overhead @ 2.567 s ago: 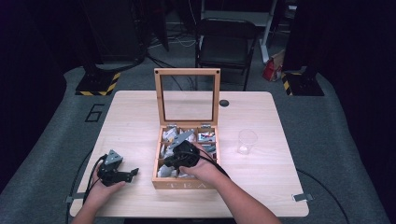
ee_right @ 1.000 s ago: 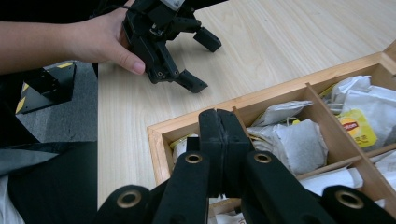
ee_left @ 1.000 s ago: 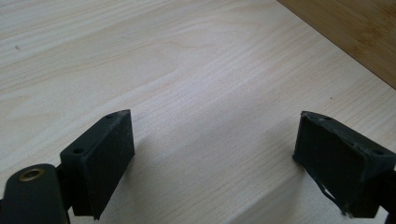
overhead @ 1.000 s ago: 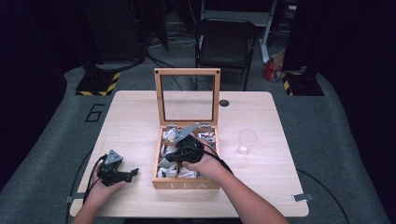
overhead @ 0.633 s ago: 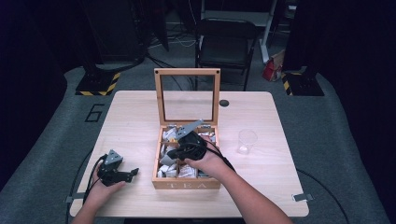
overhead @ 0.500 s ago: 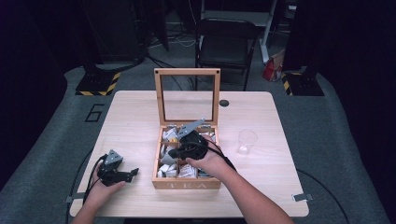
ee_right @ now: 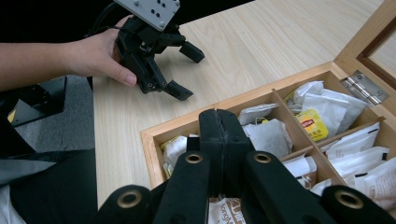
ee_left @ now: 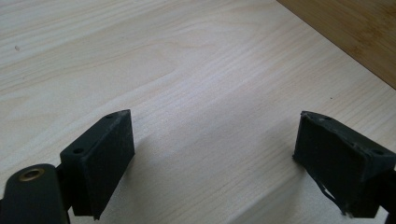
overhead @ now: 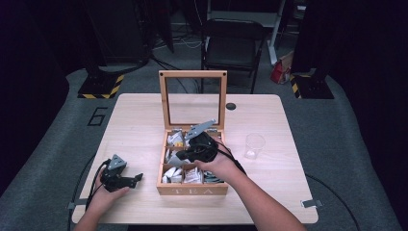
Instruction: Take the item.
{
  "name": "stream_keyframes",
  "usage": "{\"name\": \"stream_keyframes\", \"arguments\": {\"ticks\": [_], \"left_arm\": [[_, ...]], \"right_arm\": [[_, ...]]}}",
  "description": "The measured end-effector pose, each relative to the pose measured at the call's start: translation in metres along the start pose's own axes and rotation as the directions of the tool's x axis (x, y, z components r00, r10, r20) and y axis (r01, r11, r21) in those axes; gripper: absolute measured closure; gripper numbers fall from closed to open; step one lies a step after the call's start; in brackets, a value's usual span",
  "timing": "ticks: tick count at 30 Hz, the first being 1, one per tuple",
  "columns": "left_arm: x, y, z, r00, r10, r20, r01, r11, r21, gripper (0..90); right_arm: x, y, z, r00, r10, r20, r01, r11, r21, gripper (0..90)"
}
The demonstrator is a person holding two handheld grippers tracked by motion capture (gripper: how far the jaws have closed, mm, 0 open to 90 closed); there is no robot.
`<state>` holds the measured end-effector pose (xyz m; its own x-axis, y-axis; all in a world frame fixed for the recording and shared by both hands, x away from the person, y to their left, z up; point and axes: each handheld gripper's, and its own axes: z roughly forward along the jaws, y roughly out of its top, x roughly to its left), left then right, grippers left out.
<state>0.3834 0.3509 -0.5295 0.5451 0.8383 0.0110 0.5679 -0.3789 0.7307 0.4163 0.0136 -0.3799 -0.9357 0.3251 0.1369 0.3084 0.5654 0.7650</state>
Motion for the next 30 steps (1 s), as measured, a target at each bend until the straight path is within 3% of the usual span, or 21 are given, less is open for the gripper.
{"name": "stream_keyframes", "arguments": {"ticks": [14, 22, 30], "left_arm": [[0.000, 0.000, 0.000, 1.0000, 0.000, -0.001, 0.000, 1.0000, 0.000, 11.7], [-0.001, 0.000, 0.000, 1.0000, -0.007, 0.003, 0.007, 1.0000, 0.004, 11.7], [-0.001, 0.000, 0.000, 1.0000, -0.007, 0.004, 0.007, 1.0000, 0.005, 11.7]], "right_arm": [[-0.010, -0.003, -0.023, 0.9992, 0.025, 0.031, -0.024, 0.999, -0.024, 90.0], [-0.018, -0.007, -0.038, 0.9972, 0.024, 0.071, -0.022, 0.999, -0.037, 90.0], [-0.024, -0.013, -0.054, 0.9925, 0.056, 0.109, -0.050, 0.997, -0.051, 90.0]]}}
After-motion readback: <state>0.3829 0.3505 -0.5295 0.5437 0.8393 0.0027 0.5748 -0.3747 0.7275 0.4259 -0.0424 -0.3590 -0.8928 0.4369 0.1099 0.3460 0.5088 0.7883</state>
